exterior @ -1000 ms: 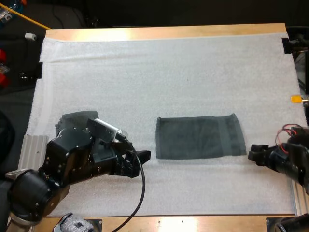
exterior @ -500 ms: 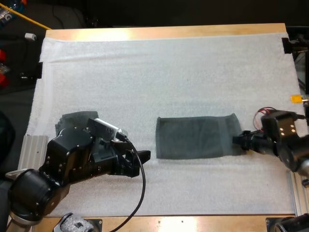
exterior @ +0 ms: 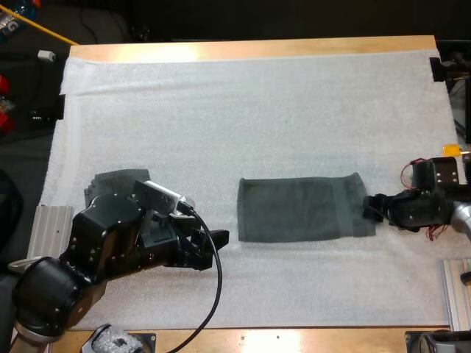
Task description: Pick towel from pile, fold and stack
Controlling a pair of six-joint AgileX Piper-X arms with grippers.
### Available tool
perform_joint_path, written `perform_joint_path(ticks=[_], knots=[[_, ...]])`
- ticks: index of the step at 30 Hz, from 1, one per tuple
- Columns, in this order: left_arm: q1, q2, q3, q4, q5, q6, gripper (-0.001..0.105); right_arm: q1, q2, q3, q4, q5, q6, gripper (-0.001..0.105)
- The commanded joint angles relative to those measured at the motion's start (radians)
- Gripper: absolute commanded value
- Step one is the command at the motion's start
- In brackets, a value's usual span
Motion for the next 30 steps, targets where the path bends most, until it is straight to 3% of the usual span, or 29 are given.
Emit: perform_joint_path(ticks=[1, 6, 8, 12, 15, 20, 21, 24, 30], knots=[[0.001, -0.001, -0.005, 0.001, 0.008, -0.012, 0.06, -0.014, 0.019, -0.008, -0.015, -0.069, -0.023, 0.061], [0.001, -0.001, -0.005, 0.001, 0.008, -0.017, 0.06, -0.016, 0.112, -0.01, -0.042, -0.15, -0.017, 0.061], [0.001, -0.001, -0.005, 0.001, 0.008, -0.017, 0.06, -0.016, 0.157, -0.01, -0.044, -0.231, -0.001, 0.061], [0.001, -0.001, -0.005, 0.001, 0.008, -0.017, 0.06, -0.012, 0.203, -0.01, -0.044, -0.262, 0.039, 0.058], [0.001, -0.001, -0.005, 0.001, 0.008, -0.017, 0.06, -0.012, 0.215, -0.01, -0.027, -0.27, 0.049, 0.04], [0.001, -0.001, -0.005, 0.001, 0.008, -0.017, 0.06, -0.012, 0.215, -0.01, 0.011, -0.285, 0.049, 0.001], [0.001, -0.001, -0.005, 0.001, 0.008, -0.017, 0.06, -0.012, 0.209, -0.01, 0.019, -0.282, 0.044, 0.0], [0.001, -0.001, -0.005, 0.001, 0.008, -0.017, 0.06, -0.012, 0.167, -0.01, 0.044, -0.19, 0.023, 0.0], [0.001, -0.001, 0.002, 0.001, 0.008, -0.017, 0.06, -0.012, -0.014, -0.033, 0.137, 0.173, -0.027, 0.0]])
